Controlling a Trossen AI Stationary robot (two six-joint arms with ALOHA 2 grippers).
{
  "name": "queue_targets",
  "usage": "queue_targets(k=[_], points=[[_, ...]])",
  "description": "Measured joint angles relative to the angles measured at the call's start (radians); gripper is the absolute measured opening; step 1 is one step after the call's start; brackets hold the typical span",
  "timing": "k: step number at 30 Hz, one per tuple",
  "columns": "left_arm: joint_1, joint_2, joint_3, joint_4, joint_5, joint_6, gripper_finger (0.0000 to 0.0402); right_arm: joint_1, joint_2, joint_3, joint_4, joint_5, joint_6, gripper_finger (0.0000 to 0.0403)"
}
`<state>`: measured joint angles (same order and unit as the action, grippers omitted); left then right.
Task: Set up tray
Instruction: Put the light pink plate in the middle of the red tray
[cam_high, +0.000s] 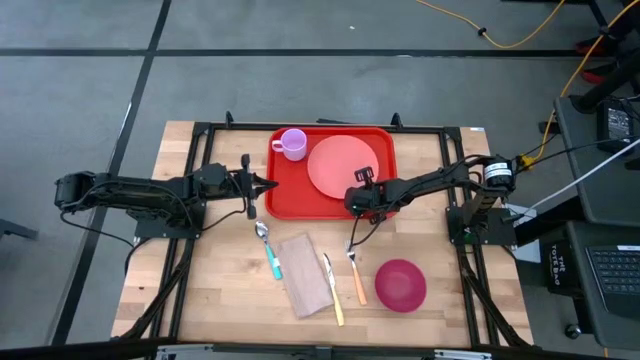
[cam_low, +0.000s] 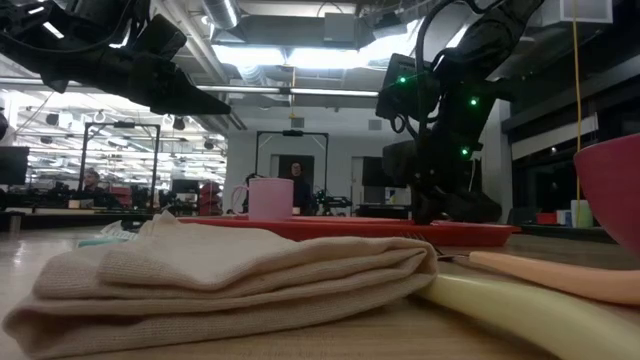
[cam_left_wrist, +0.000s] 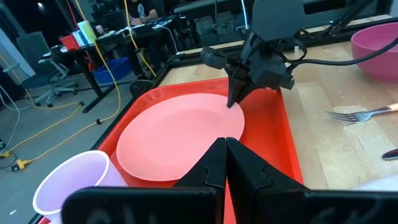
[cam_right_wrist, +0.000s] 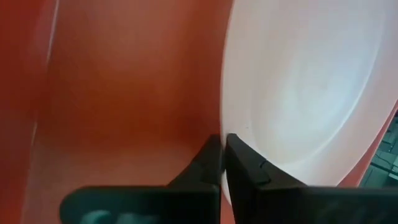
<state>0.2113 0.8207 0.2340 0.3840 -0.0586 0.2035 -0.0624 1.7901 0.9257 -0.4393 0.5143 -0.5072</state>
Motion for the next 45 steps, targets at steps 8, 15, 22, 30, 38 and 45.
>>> queue_targets(k=[8,15,22,30,38,45], points=[[0.0,0.0,0.0,0.0,0.0,0.0,0.0002,0.0,0.0,0.0,-0.017,0.013,0.001,0.001],[0.0,0.0,0.0,0.0,0.0,0.0,0.0005,-0.001,-0.002,0.0,-0.024,0.002,0.0,0.0008],[0.0,0.0,0.0,0.0,0.0,0.0,0.0001,-0.003,-0.004,0.0,-0.028,-0.004,-0.049,0.0008],[0.0,0.0,0.0,0.0,0.0,0.0,0.0005,-0.034,-0.004,0.0,-0.02,-0.011,-0.054,0.0008],[0.0,0.0,0.0,-0.005,0.001,-0.011,0.0003,-0.061,-0.004,0.0,-0.021,-0.011,-0.052,0.0008],[0.0,0.0,0.0,-0.029,0.001,-0.01,0.0002,-0.066,-0.004,0.0,-0.037,-0.007,-0.051,0.0009]])
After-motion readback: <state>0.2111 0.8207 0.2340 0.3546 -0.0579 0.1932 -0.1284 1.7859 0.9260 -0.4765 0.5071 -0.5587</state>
